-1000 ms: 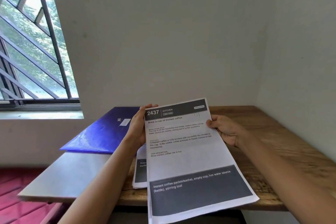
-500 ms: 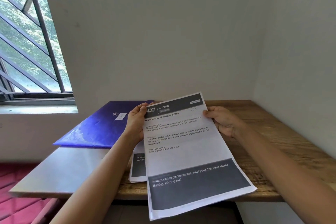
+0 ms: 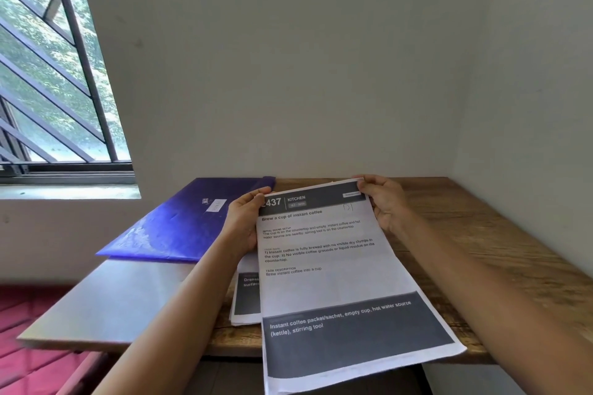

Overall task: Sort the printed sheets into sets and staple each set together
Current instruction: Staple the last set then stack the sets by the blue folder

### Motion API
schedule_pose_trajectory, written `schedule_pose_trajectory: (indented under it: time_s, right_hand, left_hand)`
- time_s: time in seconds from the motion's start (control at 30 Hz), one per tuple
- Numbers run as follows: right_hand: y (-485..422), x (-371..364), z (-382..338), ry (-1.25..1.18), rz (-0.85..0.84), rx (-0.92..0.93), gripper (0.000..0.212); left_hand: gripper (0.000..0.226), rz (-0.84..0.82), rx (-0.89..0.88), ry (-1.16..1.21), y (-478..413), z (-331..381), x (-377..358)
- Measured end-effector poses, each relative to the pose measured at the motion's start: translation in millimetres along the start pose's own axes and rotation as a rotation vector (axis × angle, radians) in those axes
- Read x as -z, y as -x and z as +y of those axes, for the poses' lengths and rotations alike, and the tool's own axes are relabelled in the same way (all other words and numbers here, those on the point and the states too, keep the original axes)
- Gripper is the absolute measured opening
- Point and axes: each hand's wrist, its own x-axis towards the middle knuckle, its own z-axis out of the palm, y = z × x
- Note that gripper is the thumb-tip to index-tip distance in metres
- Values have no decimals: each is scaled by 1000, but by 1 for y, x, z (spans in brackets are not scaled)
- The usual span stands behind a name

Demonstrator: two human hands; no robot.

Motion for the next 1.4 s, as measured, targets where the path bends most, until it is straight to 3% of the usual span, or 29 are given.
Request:
schedule_pose_trajectory:
  time_s: [0.27,0.5,0.93,1.07,1.4]
  right_hand:
    - [-5,1,9,32,19,35,19]
    - [-5,-1,11,197,4,195,16]
    - [-13,-2,17,115,93,104,12]
    - [-15,-1,20,132,125,136,14]
    - [-20,7,20,86,60,43,19]
  left_hand:
    - [16,32,-27,-73,-2,-1,5]
    - [21,50,-64,-91,-3,-5,3]
    - [19,51,-69,-113,-2,-6,2]
    - [15,45,-67,-241,-6,-5,11]
    - [8,89,-80,-359,-5,-3,16]
